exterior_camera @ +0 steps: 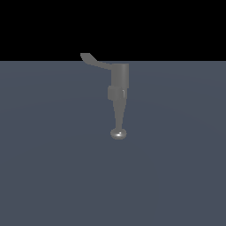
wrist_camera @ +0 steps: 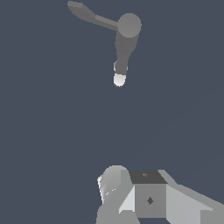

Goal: Turn on the faucet by rotating a designated handle.

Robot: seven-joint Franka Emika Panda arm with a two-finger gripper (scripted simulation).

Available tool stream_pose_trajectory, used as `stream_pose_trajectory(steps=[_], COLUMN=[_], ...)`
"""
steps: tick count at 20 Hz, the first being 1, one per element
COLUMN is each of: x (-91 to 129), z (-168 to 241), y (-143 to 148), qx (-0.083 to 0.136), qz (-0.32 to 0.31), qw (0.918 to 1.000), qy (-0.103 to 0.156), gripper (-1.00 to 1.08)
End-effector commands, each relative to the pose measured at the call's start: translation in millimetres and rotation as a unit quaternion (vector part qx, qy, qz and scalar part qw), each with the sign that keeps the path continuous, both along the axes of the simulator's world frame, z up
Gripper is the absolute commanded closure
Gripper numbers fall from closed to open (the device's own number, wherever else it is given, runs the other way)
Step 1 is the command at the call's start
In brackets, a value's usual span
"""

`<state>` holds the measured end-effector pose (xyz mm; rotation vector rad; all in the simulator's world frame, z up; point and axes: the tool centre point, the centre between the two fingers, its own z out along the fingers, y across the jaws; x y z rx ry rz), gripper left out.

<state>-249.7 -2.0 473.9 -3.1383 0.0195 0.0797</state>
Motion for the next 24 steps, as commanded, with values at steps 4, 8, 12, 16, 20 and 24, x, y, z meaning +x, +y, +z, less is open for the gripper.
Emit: stream_pose_trajectory(steps=[4,8,12,16,20,24], x=[0.2,0.1,-0.7,1.7,7.7,17.2], z=[-1.6,-6.8,-7.6,-7.7,-8.8,-10.6], y=[-2.0,-8.8,-10.1,-9.4,-8.7,-7.2], qx=[0.004,0.018,0.021,0.021,0.024,0.028], qz=[-0.006,-0.025,-0.027,-0.031,-0.046,-0.069], qw=[1.0,0.9994,0.9993,0.9991,0.9985,0.997], qy=[0.004,0.016,0.018,0.017,0.018,0.018], gripper=[1.08,1.08,1.08,1.08,1.08,1.08])
